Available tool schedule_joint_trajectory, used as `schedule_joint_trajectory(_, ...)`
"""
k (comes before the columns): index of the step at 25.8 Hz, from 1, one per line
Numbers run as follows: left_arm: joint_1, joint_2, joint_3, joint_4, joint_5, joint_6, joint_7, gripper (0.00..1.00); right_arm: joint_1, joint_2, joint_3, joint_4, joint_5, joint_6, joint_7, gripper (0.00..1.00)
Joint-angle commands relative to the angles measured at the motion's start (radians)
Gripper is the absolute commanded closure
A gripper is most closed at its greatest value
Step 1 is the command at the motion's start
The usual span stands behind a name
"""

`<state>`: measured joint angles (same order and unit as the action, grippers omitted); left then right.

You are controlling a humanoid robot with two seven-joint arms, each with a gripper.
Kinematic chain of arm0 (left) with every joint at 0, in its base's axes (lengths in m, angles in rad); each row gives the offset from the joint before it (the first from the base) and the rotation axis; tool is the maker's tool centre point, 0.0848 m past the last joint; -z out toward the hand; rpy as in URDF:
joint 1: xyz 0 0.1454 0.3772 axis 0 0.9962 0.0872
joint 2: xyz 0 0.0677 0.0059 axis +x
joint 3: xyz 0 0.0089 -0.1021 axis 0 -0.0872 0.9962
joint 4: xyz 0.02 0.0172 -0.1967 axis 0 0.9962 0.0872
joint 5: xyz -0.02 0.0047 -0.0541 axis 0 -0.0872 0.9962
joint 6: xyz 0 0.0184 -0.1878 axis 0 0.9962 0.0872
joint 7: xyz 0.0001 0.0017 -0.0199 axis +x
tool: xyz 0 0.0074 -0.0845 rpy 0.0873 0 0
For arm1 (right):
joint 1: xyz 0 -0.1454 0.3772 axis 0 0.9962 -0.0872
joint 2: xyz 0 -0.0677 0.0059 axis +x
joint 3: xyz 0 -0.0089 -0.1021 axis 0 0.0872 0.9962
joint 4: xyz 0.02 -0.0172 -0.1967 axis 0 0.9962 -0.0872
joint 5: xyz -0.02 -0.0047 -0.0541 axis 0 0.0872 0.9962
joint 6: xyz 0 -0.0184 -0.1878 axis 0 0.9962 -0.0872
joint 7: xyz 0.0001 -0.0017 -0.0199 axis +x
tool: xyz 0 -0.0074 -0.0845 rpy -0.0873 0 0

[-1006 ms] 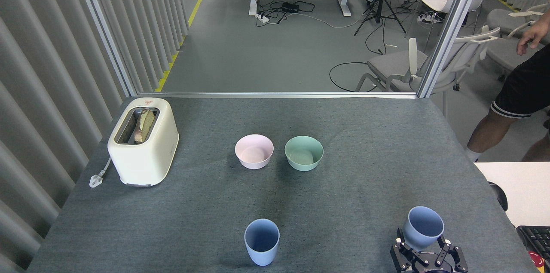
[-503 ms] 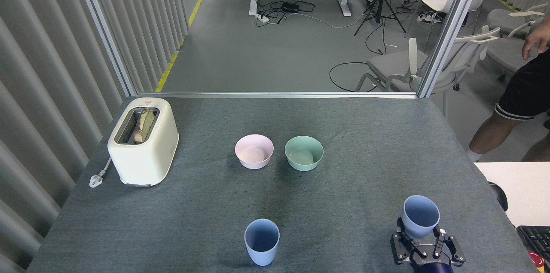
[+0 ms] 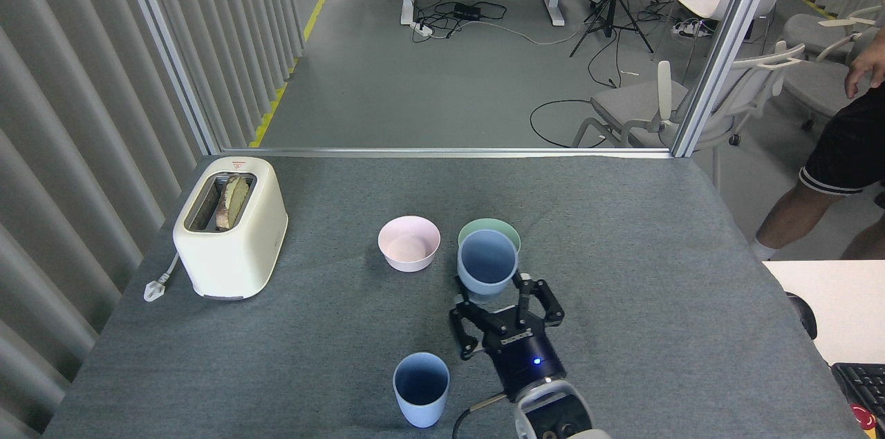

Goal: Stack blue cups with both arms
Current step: 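Lift the cup with the right gripper and carry it over the placed cup, then lower the held cup into the placed blue cup with the right gripper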

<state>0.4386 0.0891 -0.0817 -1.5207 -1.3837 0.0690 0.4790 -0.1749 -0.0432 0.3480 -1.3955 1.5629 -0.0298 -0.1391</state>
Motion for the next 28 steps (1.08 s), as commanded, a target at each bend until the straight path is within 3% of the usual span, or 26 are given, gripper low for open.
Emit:
schedule_joint_trajectory(1, -0.001, 0.000, 0.000, 0.004, 0.000, 0.003, 0.000, 0.00, 0.064, 0.036, 0.129, -0.074, 0.034, 0.022, 0.021, 0.40)
schedule_joint_trajectory(10, -0.001, -0.002, 0.002, 0.017, 0.002, 0.003, 0.000, 0.00, 0.207, 0.025, 0.143, -0.161, 0.039, 0.025, 0.023, 0.39)
schedule_joint_trajectory(28, -0.005, -0.002, 0.003, 0.025, 0.002, 0.003, 0.000, 0.00, 0.209, 0.039, 0.143, -0.102, 0.045, 0.025, 0.047, 0.39)
